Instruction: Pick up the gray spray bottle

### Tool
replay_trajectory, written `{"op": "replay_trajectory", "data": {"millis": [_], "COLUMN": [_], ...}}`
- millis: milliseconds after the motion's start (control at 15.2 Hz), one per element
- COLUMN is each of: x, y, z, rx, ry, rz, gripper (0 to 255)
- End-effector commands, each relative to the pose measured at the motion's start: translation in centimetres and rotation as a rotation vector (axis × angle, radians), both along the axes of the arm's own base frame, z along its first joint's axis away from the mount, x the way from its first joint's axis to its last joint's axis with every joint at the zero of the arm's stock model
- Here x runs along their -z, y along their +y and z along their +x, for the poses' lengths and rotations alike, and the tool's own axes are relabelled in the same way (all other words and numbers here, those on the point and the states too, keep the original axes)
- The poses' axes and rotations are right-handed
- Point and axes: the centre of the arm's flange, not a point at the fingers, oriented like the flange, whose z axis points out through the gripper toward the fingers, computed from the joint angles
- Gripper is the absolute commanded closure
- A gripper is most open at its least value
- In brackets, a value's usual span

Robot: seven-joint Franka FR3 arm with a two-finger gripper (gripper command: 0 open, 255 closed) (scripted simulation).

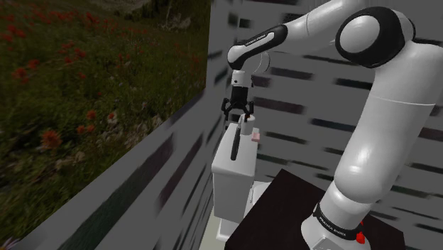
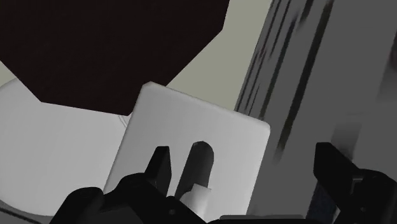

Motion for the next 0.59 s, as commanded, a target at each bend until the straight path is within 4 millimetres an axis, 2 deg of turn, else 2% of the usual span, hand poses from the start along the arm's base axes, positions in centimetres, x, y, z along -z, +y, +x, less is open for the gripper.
{"op": "replay_trajectory", "data": {"millis": [0,462,528], "x": [2.4,10.9,11.2], "y": [-2.3,-9.4,-9.6], "z": [0.9,1.6,1.6], "rx": [0.079,0.348,0.357], "ry": [0.034,0.150,0.154], "rz": [0.022,0.100,0.102], "gripper": [0,0,0]}}
